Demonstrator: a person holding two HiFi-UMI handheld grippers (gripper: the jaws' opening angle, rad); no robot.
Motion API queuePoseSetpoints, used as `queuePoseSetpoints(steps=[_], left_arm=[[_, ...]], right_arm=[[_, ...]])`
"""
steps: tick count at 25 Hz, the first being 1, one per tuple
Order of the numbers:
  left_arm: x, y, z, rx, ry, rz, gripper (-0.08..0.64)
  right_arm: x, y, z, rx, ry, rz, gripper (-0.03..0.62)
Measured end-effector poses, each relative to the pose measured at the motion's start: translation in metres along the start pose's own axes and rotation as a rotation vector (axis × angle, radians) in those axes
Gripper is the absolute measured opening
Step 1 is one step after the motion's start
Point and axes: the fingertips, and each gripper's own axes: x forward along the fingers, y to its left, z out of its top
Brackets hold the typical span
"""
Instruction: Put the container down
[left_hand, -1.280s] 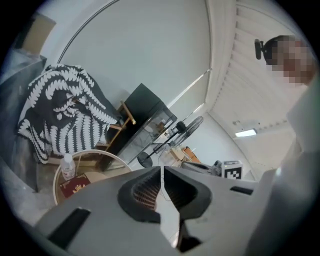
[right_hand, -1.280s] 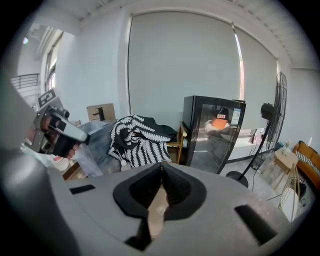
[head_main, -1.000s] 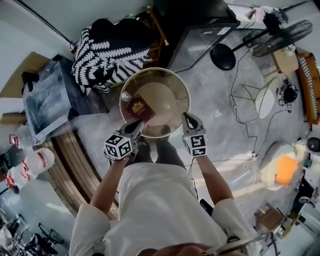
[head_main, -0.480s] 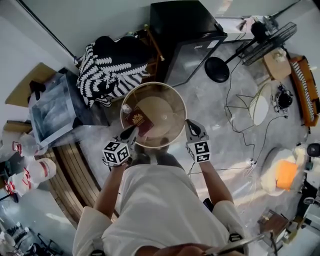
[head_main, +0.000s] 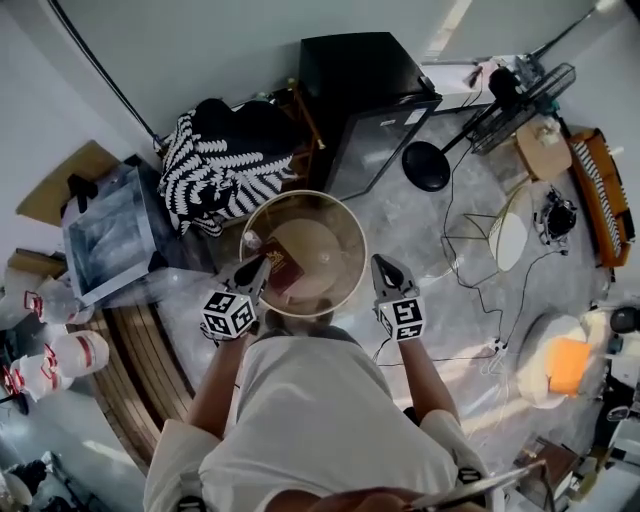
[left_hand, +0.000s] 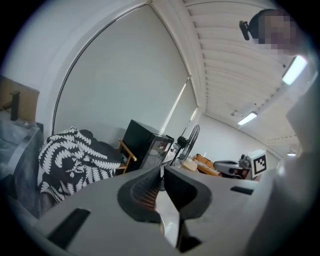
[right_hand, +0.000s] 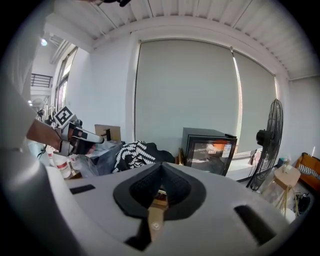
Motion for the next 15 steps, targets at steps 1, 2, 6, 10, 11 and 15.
queuePoseSetpoints(steps=[1, 2, 6, 10, 11, 15], left_arm=[[0.0, -0.003, 0.005, 0.011, -0.007, -0.004, 0.025], [0.0, -0.005, 0.009, 0.021, -0.01, -0.007, 0.025], [0.004, -0.009, 0.018, 0.044, -0.004, -0.024, 0.025], [0.01, -0.009, 0.026, 0.056, -0.01, -0.036, 0.025], [0.011, -0.01, 0.027, 0.057, -0.012, -0.036, 0.025], [0.013, -0.013, 0.028, 0.055, -0.017, -0.037, 0.025]], right_arm=[[-0.002, -0.001, 0.004, -0.001, -0.005, 0.002, -0.005], [-0.003, -0.002, 0.007, 0.002, -0.011, 0.003, -0.005], [-0.005, -0.009, 0.02, 0.031, -0.032, -0.003, -0.005], [-0.003, -0.013, 0.033, 0.031, -0.057, -0.005, -0.005], [-0.003, -0.014, 0.035, 0.029, -0.062, -0.004, -0.005], [-0.007, -0.017, 0.037, 0.027, -0.07, -0.009, -0.005]])
